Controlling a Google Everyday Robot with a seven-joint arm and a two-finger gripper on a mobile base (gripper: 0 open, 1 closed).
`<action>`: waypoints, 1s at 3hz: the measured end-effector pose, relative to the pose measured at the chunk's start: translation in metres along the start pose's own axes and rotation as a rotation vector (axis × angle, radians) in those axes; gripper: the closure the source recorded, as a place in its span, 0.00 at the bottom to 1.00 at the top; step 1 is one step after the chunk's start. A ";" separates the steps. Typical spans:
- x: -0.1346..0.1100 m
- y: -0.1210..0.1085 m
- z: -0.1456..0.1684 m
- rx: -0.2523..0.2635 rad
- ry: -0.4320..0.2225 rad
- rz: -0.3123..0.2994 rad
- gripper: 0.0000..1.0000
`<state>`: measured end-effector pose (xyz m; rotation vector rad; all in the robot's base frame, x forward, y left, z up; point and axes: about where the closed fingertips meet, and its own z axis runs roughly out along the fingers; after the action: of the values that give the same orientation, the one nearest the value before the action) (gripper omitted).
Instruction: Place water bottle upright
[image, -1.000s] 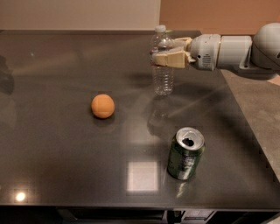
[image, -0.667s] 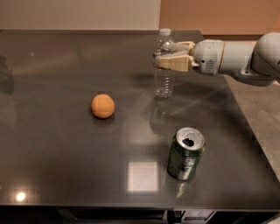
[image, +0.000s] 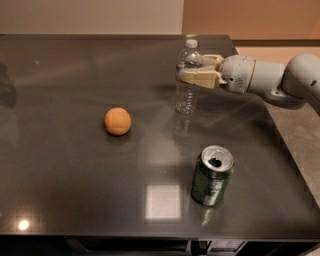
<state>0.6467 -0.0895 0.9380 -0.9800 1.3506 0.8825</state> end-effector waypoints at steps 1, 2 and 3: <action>0.004 -0.003 -0.001 0.006 -0.014 -0.026 0.35; 0.003 -0.001 0.001 0.001 -0.014 -0.026 0.13; 0.003 0.000 0.004 -0.004 -0.015 -0.027 0.00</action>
Offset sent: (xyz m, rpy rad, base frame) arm 0.0017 -0.0019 -0.0033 0.0034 -0.0241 -0.0040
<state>0.6482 -0.0857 0.9349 -0.9904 1.3210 0.8710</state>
